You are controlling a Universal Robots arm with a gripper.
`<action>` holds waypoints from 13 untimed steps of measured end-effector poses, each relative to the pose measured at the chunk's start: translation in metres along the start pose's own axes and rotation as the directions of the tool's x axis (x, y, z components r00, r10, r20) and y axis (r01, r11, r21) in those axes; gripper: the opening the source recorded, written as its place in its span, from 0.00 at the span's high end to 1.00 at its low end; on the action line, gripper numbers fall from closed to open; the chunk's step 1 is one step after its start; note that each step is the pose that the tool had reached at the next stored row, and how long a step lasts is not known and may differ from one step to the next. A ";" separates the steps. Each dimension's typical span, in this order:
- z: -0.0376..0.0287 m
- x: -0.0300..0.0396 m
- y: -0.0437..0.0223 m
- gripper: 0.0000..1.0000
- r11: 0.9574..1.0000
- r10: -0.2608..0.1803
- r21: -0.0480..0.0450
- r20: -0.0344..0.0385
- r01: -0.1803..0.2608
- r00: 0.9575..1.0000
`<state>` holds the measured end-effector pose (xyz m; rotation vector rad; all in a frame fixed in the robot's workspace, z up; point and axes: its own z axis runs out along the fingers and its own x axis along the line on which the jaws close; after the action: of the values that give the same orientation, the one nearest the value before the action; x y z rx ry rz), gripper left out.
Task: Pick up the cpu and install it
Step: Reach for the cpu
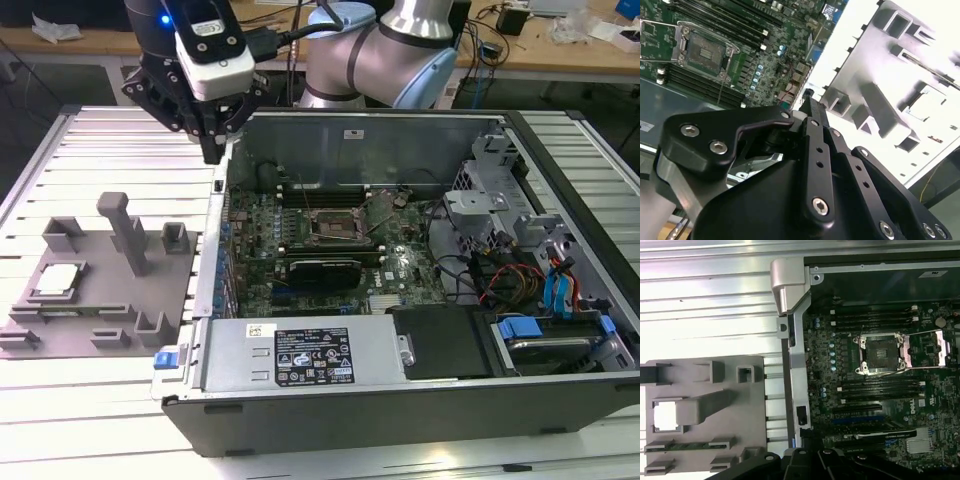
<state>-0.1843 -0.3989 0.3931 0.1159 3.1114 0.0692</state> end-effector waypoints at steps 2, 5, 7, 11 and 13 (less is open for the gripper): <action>-0.0001 0.0038 -0.0003 0.89 1.000 0.000 0.000 0.000 0.000 1.000; -0.0003 0.0093 -0.0007 0.89 1.000 0.000 0.000 0.001 0.000 1.000; -0.0004 0.0122 -0.0009 0.89 1.000 0.000 0.000 0.001 0.000 1.000; -0.0006 0.0185 -0.0014 0.89 1.000 0.000 0.000 0.001 0.000 1.000; -0.0007 0.0240 -0.0018 0.89 1.000 0.000 0.000 0.002 0.000 1.000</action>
<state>-0.2084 -0.3989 0.3931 0.1157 3.1095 0.0694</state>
